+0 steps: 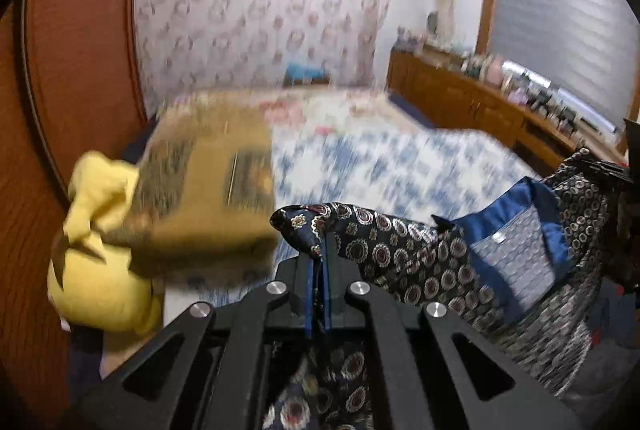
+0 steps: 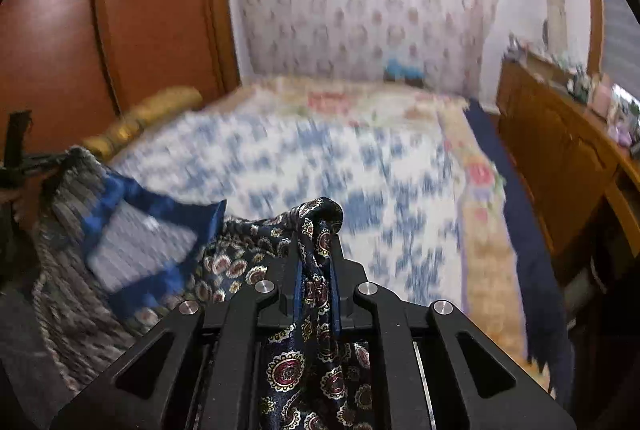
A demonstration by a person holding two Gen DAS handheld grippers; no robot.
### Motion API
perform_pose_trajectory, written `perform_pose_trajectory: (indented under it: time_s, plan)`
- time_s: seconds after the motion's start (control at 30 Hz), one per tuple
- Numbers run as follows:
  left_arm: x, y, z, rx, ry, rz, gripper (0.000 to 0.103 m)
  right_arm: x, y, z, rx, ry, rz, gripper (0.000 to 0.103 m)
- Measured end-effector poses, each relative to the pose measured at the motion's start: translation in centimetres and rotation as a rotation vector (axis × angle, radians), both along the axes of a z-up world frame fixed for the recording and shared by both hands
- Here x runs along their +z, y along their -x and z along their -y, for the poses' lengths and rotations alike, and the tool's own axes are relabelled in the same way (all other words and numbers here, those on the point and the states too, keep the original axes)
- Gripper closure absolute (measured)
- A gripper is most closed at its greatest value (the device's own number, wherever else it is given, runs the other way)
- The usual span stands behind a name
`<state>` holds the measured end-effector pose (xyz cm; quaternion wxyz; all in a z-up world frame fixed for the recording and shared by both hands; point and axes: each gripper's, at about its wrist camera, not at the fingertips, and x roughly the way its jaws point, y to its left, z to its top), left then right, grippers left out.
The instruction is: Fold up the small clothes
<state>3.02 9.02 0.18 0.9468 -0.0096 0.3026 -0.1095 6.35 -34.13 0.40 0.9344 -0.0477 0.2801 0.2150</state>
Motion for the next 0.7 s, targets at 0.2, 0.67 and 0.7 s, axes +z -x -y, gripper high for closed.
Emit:
perform_pose_trajectory:
  time_s: [0.2,0.67,0.7]
  plan:
    - [7.3,0.4,1.0,-0.041,-0.007,0.154,0.102,7.5,0.3,-0.6,0.016,-0.039,0.142,0.096]
    - [14.8,-9.1,-2.1,0.056,-0.049,0.256,0.102,15.8,-7.8,-2.0,-0.073,0.039,0.258,0.096]
    - [14.4,-9.8,-2.0,0.061,-0.051,0.246,0.102,15.4,-8.4,-1.8,-0.089,0.044,0.244,0.096]
